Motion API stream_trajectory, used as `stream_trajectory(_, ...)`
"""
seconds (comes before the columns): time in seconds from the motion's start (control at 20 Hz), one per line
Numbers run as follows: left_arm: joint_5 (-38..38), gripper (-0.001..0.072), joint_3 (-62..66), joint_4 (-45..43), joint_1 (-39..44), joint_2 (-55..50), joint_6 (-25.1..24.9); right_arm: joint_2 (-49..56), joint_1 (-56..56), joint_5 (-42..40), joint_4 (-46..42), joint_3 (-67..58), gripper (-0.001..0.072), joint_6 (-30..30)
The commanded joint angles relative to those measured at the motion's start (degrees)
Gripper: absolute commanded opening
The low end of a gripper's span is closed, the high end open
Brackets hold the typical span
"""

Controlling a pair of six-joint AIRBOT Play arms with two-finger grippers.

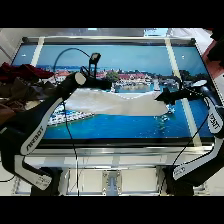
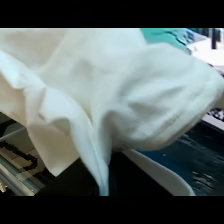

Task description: Fold the shirts.

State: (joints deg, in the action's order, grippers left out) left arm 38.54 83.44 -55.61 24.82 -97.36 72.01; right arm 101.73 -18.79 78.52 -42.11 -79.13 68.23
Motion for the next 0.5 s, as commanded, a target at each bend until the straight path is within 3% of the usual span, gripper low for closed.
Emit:
stream_trajectory(0.0, 4.7, 0.0009, 0.0, -0.1, 2.5, -6.7, 8.0, -3.6, 0.9, 3.6, 1.8, -4.3, 0.0028, 1.5)
stream_trajectory(0.35, 1.7, 0.001, 1.6, -0.1, 5.9, -11.9, 11.1, -9.0, 8.5, 8.1, 1.8, -18.4, 0.0027, 9.0)
stream_trajectory(0.45, 5.1, 0.0011, 6.1, -0.1, 5.0, -11.4, 11.6, -9.0, 12.0, 7.4, 1.5, -21.5, 0.0026, 10.3)
